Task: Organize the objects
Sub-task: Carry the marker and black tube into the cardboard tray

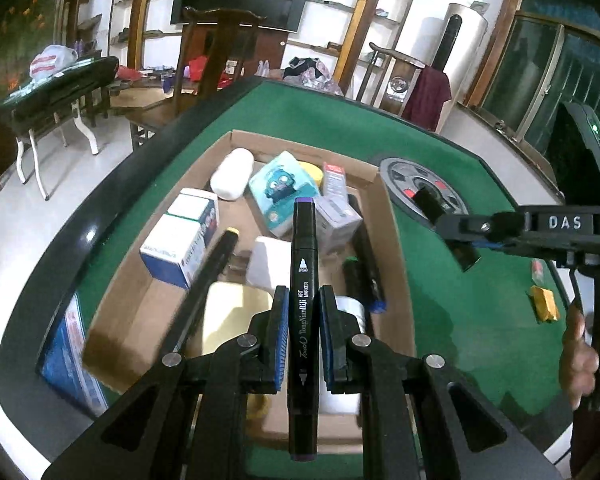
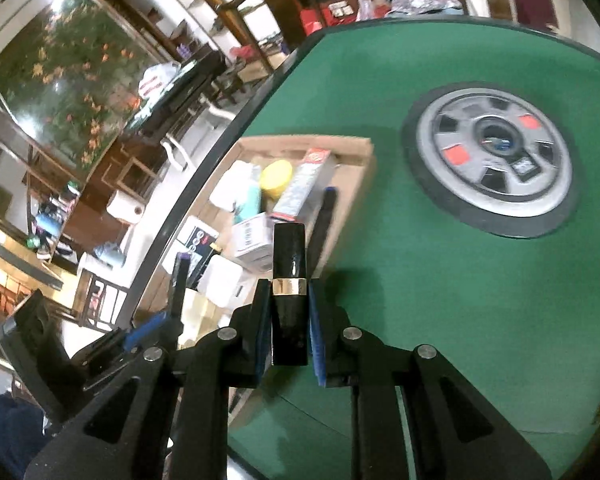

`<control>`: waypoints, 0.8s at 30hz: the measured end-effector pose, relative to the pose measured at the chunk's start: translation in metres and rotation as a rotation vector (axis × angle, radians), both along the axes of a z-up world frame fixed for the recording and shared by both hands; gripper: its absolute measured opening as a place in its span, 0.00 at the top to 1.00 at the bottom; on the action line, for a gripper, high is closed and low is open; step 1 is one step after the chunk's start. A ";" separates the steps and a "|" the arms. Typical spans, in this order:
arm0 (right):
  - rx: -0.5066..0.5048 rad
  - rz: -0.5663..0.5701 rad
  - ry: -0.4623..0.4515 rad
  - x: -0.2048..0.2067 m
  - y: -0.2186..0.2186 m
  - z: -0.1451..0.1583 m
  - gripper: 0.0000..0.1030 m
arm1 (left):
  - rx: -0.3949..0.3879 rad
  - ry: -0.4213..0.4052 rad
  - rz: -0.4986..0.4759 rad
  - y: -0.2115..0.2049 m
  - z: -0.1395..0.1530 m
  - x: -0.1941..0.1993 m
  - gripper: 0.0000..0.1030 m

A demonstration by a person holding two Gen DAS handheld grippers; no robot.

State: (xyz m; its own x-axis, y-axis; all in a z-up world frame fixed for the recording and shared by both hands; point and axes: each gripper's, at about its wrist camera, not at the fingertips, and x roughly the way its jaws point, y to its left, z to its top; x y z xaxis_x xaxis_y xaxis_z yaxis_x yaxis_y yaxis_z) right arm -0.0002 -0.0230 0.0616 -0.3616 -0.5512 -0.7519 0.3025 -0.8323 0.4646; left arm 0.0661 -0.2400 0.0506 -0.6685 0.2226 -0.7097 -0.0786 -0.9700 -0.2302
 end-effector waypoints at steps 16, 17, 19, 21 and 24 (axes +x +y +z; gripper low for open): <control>0.154 -0.083 -0.056 -0.055 -0.039 -0.036 0.85 | -0.078 -0.091 0.050 -0.017 -0.023 -0.079 0.89; 0.154 -0.088 -0.064 -0.056 -0.038 -0.037 0.85 | -0.080 -0.092 0.052 -0.018 -0.023 -0.080 0.89; 0.150 -0.092 -0.080 -0.058 -0.035 -0.040 0.85 | -0.091 -0.086 0.065 -0.019 -0.024 -0.081 0.89; 0.149 -0.091 -0.076 -0.056 -0.035 -0.040 0.85 | -0.097 -0.079 0.075 -0.020 -0.025 -0.081 0.89; 0.144 -0.088 -0.080 -0.055 -0.036 -0.040 0.85 | -0.111 -0.067 0.102 -0.022 -0.025 -0.080 0.89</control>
State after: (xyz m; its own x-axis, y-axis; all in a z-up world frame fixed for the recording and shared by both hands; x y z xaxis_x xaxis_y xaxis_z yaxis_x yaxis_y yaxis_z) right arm -0.0556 -0.0587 0.0215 -0.3399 -0.4049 -0.8488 0.1928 -0.9134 0.3585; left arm -0.0143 -0.2619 0.0257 -0.6342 0.0736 -0.7697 0.0335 -0.9919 -0.1224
